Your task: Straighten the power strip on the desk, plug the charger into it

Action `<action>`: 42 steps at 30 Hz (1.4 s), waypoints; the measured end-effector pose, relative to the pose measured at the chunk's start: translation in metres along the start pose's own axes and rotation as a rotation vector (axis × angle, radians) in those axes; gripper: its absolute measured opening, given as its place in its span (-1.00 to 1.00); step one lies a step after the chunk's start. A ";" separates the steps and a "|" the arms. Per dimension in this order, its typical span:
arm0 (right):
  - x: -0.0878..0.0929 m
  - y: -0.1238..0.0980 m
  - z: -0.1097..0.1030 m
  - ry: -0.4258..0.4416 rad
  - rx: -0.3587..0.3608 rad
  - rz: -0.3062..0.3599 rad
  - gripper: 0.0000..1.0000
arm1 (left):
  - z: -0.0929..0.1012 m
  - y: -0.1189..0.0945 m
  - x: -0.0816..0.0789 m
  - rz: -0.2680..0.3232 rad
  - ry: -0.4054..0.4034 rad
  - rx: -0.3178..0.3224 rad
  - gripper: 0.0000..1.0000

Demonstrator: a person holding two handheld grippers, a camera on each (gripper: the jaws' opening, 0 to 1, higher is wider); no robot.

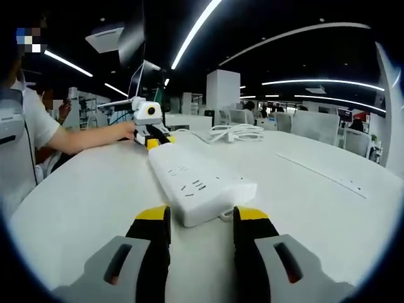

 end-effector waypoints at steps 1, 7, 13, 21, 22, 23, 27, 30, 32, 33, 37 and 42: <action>0.000 0.000 0.000 0.000 0.000 0.000 -0.23 | 0.000 0.001 0.000 -0.003 0.011 -0.005 -0.55; -0.002 0.000 0.002 -0.005 0.004 -0.001 -0.25 | -0.001 0.005 -0.002 -0.010 0.036 -0.013 -0.60; -0.003 -0.001 0.003 -0.005 0.009 0.000 -0.25 | -0.001 0.008 -0.004 -0.011 0.056 -0.014 -0.69; -0.004 -0.004 0.005 -0.008 0.008 0.000 -0.25 | -0.001 0.009 -0.004 0.004 0.077 -0.013 -0.71; -0.006 -0.005 0.007 0.016 0.013 0.018 -0.26 | -0.002 0.009 -0.004 0.005 0.071 -0.012 -0.71; -0.007 -0.008 0.009 0.021 0.008 0.032 -0.25 | -0.002 0.009 -0.004 0.008 0.063 -0.011 -0.71; -0.009 -0.012 0.014 0.032 0.012 0.056 -0.29 | -0.003 0.010 -0.003 0.015 0.046 -0.006 -0.72; -0.008 -0.015 0.014 0.027 -0.002 0.047 -0.36 | -0.003 0.009 -0.003 0.019 0.047 -0.003 -0.72; -0.005 -0.016 0.015 0.018 0.005 0.027 -0.36 | -0.002 0.009 -0.003 0.022 0.051 -0.003 -0.72; -0.005 -0.017 0.015 0.017 0.007 0.020 -0.36 | -0.002 0.009 -0.003 0.022 0.051 -0.003 -0.72; -0.004 -0.018 0.015 -0.012 0.013 0.007 -0.36 | -0.001 0.009 -0.002 0.025 0.055 -0.001 -0.72; -0.004 -0.021 0.017 -0.013 0.023 0.009 -0.37 | 0.000 0.008 -0.002 0.028 0.058 0.003 -0.73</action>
Point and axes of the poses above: the point that each gripper's makers call its tool centre point, and the gripper's own axes: y roughly forward along the fingers, z roughly to its right, x roughly out of its underside, the point moved 9 cm from there along -y, roughly backward along the fingers, and after that the axes turned 12 degrees about y, right-handed, at the moved point
